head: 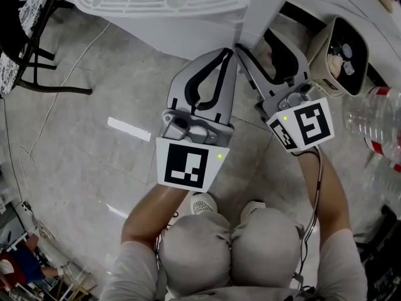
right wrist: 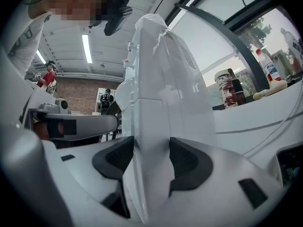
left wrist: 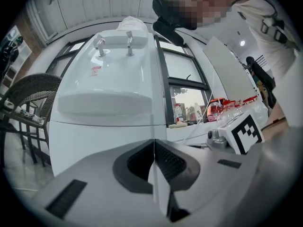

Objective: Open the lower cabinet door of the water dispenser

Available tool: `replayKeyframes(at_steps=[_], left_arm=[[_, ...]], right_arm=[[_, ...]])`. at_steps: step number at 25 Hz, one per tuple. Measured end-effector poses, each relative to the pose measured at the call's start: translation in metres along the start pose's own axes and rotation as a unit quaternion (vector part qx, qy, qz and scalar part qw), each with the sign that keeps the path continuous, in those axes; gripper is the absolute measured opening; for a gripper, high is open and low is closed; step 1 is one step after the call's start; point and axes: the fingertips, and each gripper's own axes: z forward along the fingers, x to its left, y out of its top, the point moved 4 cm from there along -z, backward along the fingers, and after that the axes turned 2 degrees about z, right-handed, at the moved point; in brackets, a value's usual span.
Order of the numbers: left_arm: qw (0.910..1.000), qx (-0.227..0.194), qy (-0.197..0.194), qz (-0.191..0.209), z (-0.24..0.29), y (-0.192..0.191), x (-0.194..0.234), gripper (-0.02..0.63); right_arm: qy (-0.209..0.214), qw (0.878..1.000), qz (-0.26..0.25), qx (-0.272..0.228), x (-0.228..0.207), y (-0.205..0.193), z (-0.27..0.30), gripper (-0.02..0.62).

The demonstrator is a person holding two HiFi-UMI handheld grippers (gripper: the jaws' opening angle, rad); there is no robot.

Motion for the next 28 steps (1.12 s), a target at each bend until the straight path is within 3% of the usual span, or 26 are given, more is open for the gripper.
replayKeyframes(at_steps=[20,28], left_arm=[[0.9996,-0.026,0.004,-0.01,-0.034,0.01,0.004,0.003],[0.9995,-0.027,0.015,-0.004,-0.054,0.013,0.007,0.003]], right_arm=[[-0.037,0.999,0.003,-0.012,0.005,0.0,-0.005,0.193],[0.014,1.0,-0.01,-0.013,0.048,-0.007,-0.029,0.183]])
